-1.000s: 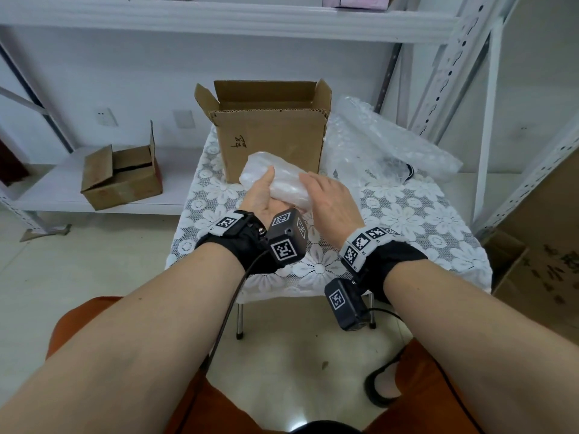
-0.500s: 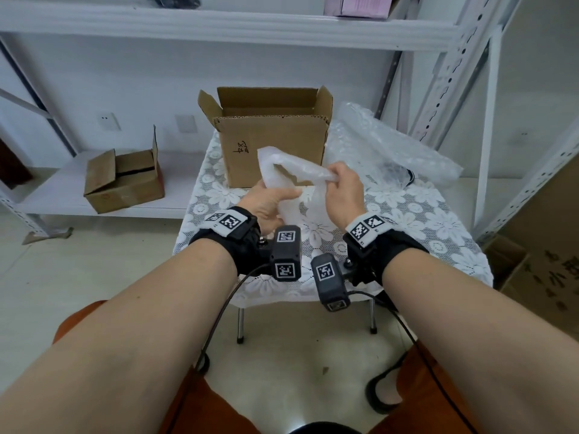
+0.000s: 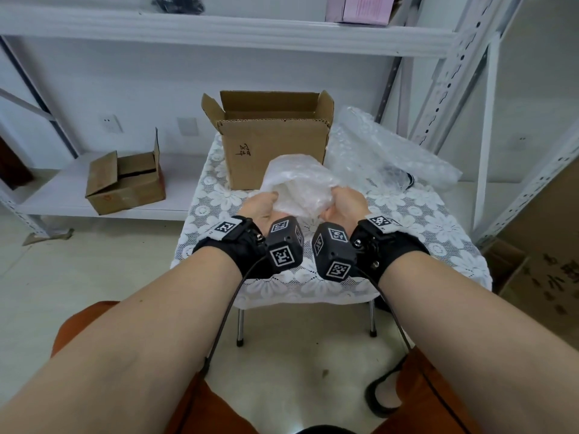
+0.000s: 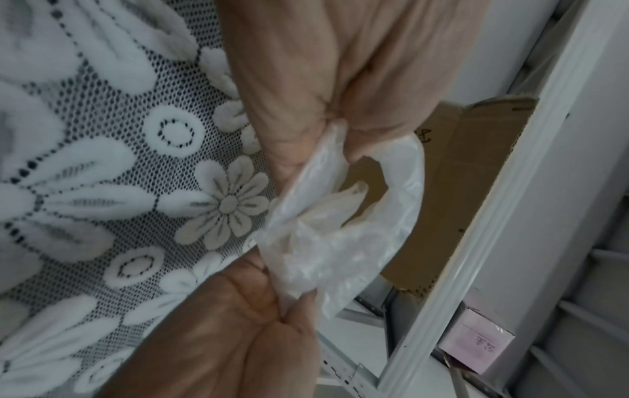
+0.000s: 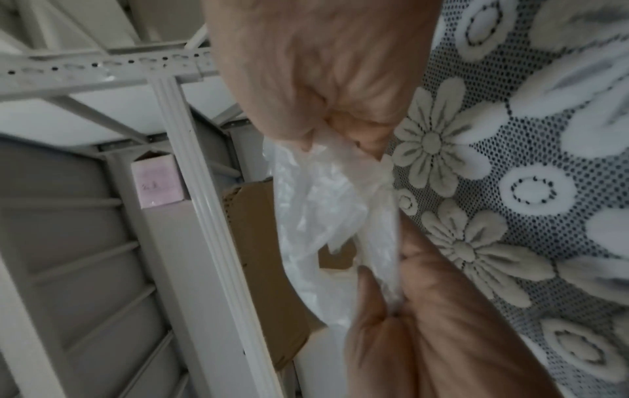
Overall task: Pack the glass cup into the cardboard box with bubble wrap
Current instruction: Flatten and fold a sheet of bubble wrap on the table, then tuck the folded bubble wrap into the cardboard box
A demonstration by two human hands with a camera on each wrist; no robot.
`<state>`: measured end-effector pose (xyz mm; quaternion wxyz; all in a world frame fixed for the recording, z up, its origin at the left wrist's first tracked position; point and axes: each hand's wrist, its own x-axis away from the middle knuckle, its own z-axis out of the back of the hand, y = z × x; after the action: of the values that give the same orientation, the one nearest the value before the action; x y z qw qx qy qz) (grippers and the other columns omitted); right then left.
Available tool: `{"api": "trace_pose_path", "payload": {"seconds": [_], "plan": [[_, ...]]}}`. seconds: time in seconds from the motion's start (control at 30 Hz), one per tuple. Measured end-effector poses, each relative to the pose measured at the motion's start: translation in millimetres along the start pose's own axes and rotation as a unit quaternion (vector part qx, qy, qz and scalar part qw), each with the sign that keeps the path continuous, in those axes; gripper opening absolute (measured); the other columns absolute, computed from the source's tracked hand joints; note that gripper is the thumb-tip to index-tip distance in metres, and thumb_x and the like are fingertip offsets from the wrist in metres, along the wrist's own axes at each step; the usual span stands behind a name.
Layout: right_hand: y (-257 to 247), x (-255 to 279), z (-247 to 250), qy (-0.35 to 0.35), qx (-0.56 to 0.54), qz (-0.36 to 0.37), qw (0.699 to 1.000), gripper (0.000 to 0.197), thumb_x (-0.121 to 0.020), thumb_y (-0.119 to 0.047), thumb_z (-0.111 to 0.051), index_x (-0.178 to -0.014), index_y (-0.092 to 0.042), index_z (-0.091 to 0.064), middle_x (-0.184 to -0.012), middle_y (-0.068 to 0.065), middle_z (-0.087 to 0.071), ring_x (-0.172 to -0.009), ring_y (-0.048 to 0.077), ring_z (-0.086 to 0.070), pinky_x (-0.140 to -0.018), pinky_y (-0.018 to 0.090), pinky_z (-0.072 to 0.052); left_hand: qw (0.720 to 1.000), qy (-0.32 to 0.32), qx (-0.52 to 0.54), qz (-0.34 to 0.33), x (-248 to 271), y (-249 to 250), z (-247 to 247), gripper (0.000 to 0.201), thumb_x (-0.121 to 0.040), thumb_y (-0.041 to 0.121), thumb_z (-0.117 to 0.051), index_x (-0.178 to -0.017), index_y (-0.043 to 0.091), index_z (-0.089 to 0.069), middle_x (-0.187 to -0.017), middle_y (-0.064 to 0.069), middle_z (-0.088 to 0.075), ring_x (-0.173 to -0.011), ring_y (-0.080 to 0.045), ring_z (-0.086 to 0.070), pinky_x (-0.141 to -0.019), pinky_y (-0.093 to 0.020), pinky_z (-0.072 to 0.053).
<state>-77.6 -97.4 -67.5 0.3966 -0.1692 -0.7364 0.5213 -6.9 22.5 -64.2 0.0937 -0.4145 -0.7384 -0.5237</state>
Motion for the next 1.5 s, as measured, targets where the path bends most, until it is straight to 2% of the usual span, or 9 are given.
{"api": "trace_pose_path", "payload": {"seconds": [0.1,0.3,0.4,0.6,0.73,0.87,1.03,1.33,1.5], "plan": [[1,1,-5,0.007,0.013,0.006,1.0,0.027,-0.096,-0.009,-0.04,-0.118,-0.003,-0.054,-0.098,0.014,-0.057,-0.08,0.023,-0.057,-0.069,0.032,-0.05,0.997,-0.05,0.058,-0.001,2,0,0,0.046,-0.103,0.019,-0.037,-0.142,0.0,-0.022,-0.121,-0.031,-0.049,-0.097,-0.037,-0.057,-0.084,-0.049,-0.046],[4,7,-6,-0.06,0.008,-0.034,0.998,0.01,-0.097,-0.007,-0.045,-0.093,-0.007,-0.054,-0.087,0.011,-0.062,-0.073,0.024,-0.062,-0.049,0.029,-0.055,0.997,-0.065,0.026,0.026,10,3,0,0.038,-0.103,0.015,-0.036,-0.135,-0.004,-0.036,-0.126,-0.03,-0.054,-0.12,-0.039,-0.054,-0.088,-0.051,-0.045],[4,5,-7,-0.033,0.037,0.014,0.999,0.015,-0.09,0.007,-0.044,-0.095,-0.003,-0.055,-0.098,0.019,-0.064,-0.084,0.033,-0.066,-0.068,0.047,-0.058,0.987,-0.151,0.0,0.048,16,4,7,0.044,-0.096,0.008,-0.047,-0.137,-0.003,-0.035,-0.114,-0.035,-0.059,-0.116,-0.04,-0.057,-0.093,-0.052,-0.047],[0,1,-11,-0.007,0.137,0.124,0.983,0.017,-0.08,0.004,-0.051,-0.082,-0.013,-0.054,-0.106,0.023,-0.063,-0.092,0.037,-0.064,-0.076,0.05,-0.055,0.944,-0.323,0.057,0.044,34,17,0,0.079,-0.081,0.067,-0.052,-0.129,0.005,-0.054,-0.126,-0.028,-0.058,-0.107,-0.042,-0.062,-0.08,-0.062,-0.052],[-20,10,-15,-0.006,0.142,0.189,0.972,0.019,-0.081,0.007,-0.052,-0.088,-0.01,-0.056,-0.106,0.021,-0.064,-0.096,0.035,-0.063,-0.082,0.048,-0.055,0.975,-0.219,-0.013,0.046,37,33,-2,0.058,-0.085,0.048,-0.062,-0.124,0.006,-0.056,-0.113,-0.029,-0.065,-0.1,-0.044,-0.065,-0.078,-0.064,-0.051],[-42,12,-22,-0.015,0.143,0.229,0.963,0.013,-0.083,-0.003,-0.056,-0.096,-0.005,-0.056,-0.104,0.017,-0.064,-0.098,0.035,-0.063,-0.083,0.052,-0.054,0.993,-0.115,-0.033,0.022,34,54,-5,0.085,-0.073,0.019,-0.077,-0.14,0.006,-0.027,-0.123,-0.036,-0.05,-0.101,-0.051,-0.061,-0.082,-0.061,-0.052],[-83,15,-36,-0.074,0.125,0.246,0.958,0.026,-0.086,0.0,-0.049,-0.109,-0.011,-0.049,-0.115,0.012,-0.057,-0.105,0.029,-0.059,-0.09,0.048,-0.052,0.991,-0.119,-0.021,-0.05,44,88,-17,0.024,-0.09,0.003,-0.059,-0.107,-0.004,-0.045,-0.097,-0.033,-0.061,-0.075,-0.042,-0.068,-0.066,-0.053,-0.056],[-135,3,-68,-0.229,-0.006,0.194,0.954,0.021,-0.09,-0.016,-0.041,-0.104,-0.008,-0.056,-0.097,0.009,-0.065,-0.084,0.023,-0.061,-0.069,0.034,-0.051,0.97,-0.08,0.01,-0.228,1,143,-26,0.043,-0.092,-0.005,-0.052,-0.134,0.001,-0.044,-0.129,-0.018,-0.059,-0.107,-0.036,-0.063,-0.066,-0.05,-0.059],[-138,-29,-89,-0.2,0.069,0.166,0.963,0.045,-0.087,-0.033,-0.066,-0.123,-0.006,-0.057,-0.11,0.01,-0.071,-0.097,0.025,-0.069,-0.08,0.039,-0.058,0.971,-0.07,0.009,-0.228,-23,158,-21,0.042,-0.087,-0.01,-0.052,-0.128,0.0,-0.049,-0.122,-0.02,-0.062,-0.104,-0.034,-0.065,-0.083,-0.046,-0.057]]}}
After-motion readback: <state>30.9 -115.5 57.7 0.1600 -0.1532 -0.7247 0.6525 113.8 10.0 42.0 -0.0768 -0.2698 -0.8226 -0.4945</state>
